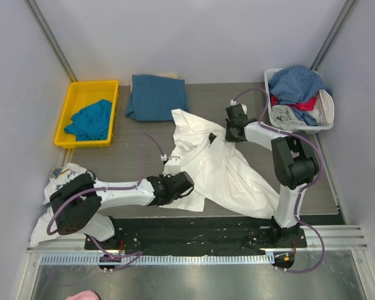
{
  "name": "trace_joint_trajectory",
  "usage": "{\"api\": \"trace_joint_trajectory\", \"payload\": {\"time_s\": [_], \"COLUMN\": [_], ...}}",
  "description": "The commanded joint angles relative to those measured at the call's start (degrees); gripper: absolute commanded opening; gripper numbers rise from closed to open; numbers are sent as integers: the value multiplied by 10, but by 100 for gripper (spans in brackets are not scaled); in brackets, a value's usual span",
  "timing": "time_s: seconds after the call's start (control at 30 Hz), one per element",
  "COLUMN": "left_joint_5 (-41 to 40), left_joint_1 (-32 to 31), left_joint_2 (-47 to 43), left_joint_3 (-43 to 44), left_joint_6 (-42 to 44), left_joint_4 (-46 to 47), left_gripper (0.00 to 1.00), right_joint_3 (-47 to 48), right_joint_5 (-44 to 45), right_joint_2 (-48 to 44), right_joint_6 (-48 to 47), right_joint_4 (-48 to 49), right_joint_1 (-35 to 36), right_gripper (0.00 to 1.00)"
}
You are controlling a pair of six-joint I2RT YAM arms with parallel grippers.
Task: Fold and stack the t-shirts
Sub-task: Flatten the tshirt out
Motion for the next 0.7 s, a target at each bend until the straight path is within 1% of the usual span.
{"api": "trace_joint_trajectory", "payload": {"time_s": [0.0,0.03,0.1,0.13,0.17,0.2,0.23,0.27,0.33,0.4,0.43,0.5,0.53,0.63,0.67], "left_joint_5": [-68,-68,-55,-48,-29,-21,-14,-6,6,43,44,41,43,43,41], "left_joint_1": [30,69,119,174,201,227,273,292,332,352,356,356,356,356,358], "left_joint_2": [-57,-75,-108,-138,-146,-153,-155,-149,-136,-98,-81,-27,-9,60,79], "left_joint_3": [32,32,23,17,14,17,21,25,48,71,91,116,152,202,247], "left_joint_6": [30,54,87,123,142,158,177,208,242,250,250,249,252,276,283], "left_joint_4": [-93,-97,-82,-73,-59,-53,-49,-44,-19,-1,8,25,27,49,50], "left_gripper": [0,0,0,0,0,0,0,0,0,0,0,0,0,0,0], "right_joint_3": [-28,-37,-67,-78,-90,-112,-122,-131,-159,-184,-191,-202,-207,-220,-223], "right_joint_5": [6,5,4,-4,-10,-16,-21,-25,-28,-33,-32,-32,-33,-31,-28], "right_joint_2": [-58,-65,-97,-108,-120,-142,-155,-164,-195,-216,-230,-242,-247,-269,-279], "right_joint_6": [17,21,36,40,45,50,52,54,68,80,92,108,121,165,187], "right_joint_4": [-9,-10,-14,-14,-15,-17,-18,-27,-33,-37,-39,-48,-49,-48,-47], "right_joint_1": [2,2,2,3,4,10,14,22,48,70,102,135,163,206,235], "right_gripper": [1,1,1,1,1,1,1,1,1,1,1,1,1,1,1]}}
